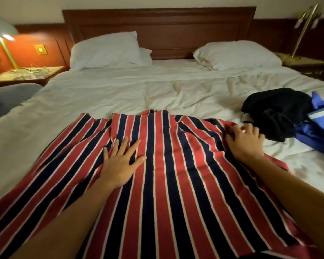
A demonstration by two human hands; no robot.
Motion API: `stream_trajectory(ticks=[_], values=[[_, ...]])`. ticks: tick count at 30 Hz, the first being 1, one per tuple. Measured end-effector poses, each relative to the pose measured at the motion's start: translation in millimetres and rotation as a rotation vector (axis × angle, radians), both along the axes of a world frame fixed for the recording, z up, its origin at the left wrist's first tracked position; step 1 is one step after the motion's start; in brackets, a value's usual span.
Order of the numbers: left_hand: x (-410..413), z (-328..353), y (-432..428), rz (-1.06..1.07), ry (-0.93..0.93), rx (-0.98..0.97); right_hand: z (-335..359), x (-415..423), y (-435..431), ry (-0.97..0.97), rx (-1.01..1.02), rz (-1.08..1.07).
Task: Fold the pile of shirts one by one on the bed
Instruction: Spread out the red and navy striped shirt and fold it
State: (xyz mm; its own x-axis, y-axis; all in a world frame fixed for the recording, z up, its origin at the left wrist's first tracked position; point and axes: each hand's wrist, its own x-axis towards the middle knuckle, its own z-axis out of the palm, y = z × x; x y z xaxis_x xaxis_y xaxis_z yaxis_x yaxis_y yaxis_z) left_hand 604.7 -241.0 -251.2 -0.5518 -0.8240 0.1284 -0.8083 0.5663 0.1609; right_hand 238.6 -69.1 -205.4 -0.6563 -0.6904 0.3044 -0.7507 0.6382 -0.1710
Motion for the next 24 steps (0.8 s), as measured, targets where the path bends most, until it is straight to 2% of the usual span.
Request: stream_trajectory(ticks=[2,4,6,8,10,13,15,16,18,20,21,23,24], values=[[-5,1,-18,0.006,0.022,-0.001,5,2,-29,-0.005,-0.2,0.204],[-12,2,-39,0.029,0.042,0.014,15,5,-66,-0.067,-0.237,0.395],[-20,1,-60,0.052,0.058,0.019,24,10,-106,-0.146,-0.24,0.476],[-27,-3,-79,0.067,0.083,0.014,33,20,-149,-0.281,-0.251,0.45],[-32,-5,-89,0.08,0.105,0.005,42,31,-181,-0.433,-0.095,0.405],[-39,-14,-102,0.106,0.123,-0.027,42,44,-212,-0.478,0.333,0.399],[-40,-17,-103,0.106,0.146,-0.072,42,45,-213,-0.598,0.386,0.388],[-40,-17,-102,0.101,0.164,-0.098,43,42,-211,-0.673,0.31,0.395],[-39,-16,-99,0.084,0.197,-0.153,48,34,-204,-0.746,-0.081,0.38],[-39,-15,-96,0.069,0.21,-0.19,56,19,-192,-0.66,-0.548,0.239],[-39,-14,-95,0.064,0.202,-0.201,60,9,-184,-0.561,-0.655,0.146],[-39,-14,-95,0.061,0.166,-0.192,57,-9,-169,-0.45,-0.618,0.049],[-39,-14,-95,0.064,0.148,-0.169,53,-16,-163,-0.507,-0.573,0.064]])
